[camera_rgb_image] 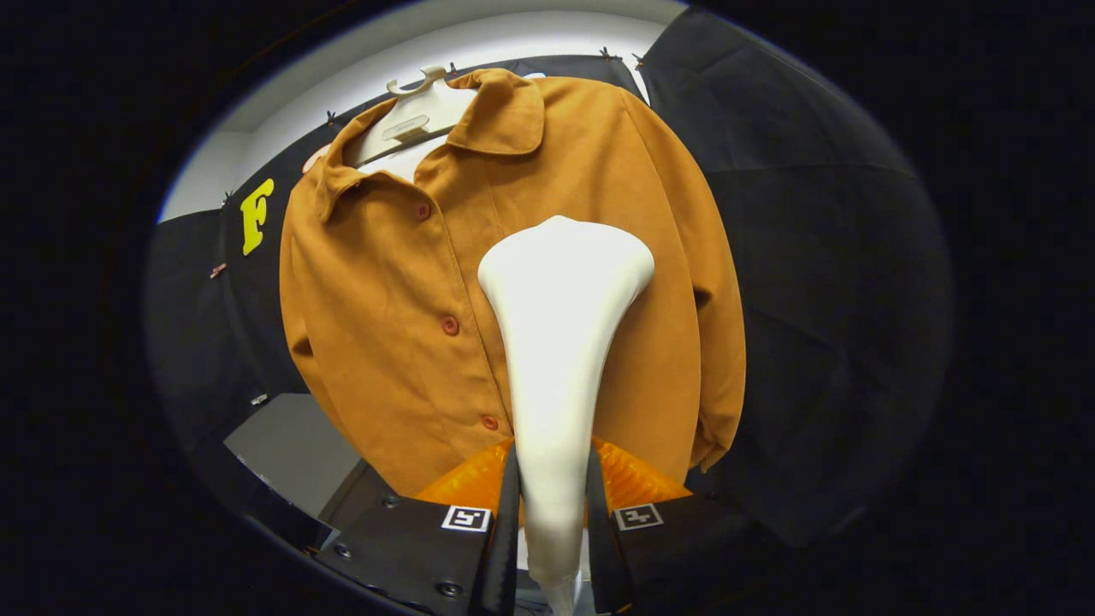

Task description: Iron the clothes twice with a garment steamer, once on the left side and once on the right side.

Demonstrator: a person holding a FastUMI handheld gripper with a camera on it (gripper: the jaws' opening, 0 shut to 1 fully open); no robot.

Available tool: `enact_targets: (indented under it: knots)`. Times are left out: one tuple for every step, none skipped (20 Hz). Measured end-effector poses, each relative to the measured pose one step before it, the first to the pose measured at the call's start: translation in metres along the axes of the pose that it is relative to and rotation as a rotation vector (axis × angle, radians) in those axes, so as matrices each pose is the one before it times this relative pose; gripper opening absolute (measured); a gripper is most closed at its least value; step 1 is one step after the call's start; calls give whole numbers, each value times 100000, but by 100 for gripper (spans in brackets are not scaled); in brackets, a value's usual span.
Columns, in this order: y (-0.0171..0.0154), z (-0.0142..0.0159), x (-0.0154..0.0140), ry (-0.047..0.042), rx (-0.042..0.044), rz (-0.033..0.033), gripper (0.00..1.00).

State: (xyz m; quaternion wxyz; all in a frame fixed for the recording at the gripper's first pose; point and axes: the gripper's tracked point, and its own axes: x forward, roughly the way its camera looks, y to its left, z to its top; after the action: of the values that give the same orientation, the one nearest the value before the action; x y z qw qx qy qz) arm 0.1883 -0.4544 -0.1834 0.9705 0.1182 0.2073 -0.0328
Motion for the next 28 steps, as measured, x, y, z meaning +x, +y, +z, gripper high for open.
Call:
enact_targets:
  knots:
    - [-316,-616,63,1150,125,-397,38]
    - [-235,-546,102,1334,-105,-400,38]
    - [-354,-750,-158,1333,-119,-575,38]
    - [-177,-655,19,1373,14,-660,38]
    - [-149,-594,71,1340,168,-541,38]
    - [-316,-471,-7,1132,335,-379,38]
    - [-188,-526,38,1173,228,-526,38]
    - [-182,-752,86,1553,65,-586,38]
    - [-167,-710,103,1748,79,-589,38]
    - [-123,-745,188,1635,181,-655,38]
    - [-280,-625,32,1537,-5,-734,38]
    - [-85,-803,115,1493,-130,-701,38]
    - [-60,-664,66,1432,-187,-675,38]
    - [-180,-583,132,1189,36,-825,38]
    - [-267,-540,7,1130,339,-769,38]
    - [-55,-679,-44,1225,978,-381,38]
    - [-176,-455,-67,1511,1002,-335,38]
    - [-350,-720,-50,1499,1012,-738,38]
    - [-347,-599,-125,1422,936,-1057,38]
    - [-185,-501,-186,838,962,-1280,38]
    - [-199,-262,-309,242,775,-973,38]
    - [37,-186,-502,-87,165,-574,38]
    - [179,-128,-699,-742,-490,-652,38]
    - [169,143,-789,-1360,-837,-1077,38]
    - [186,307,-899,-1756,-995,-1331,38]
    - [283,443,-869,-2228,-935,-1317,38]
    - [455,640,-1231,-2396,-1028,-1538,38]
    - [401,744,-882,-2402,-825,-1541,38]
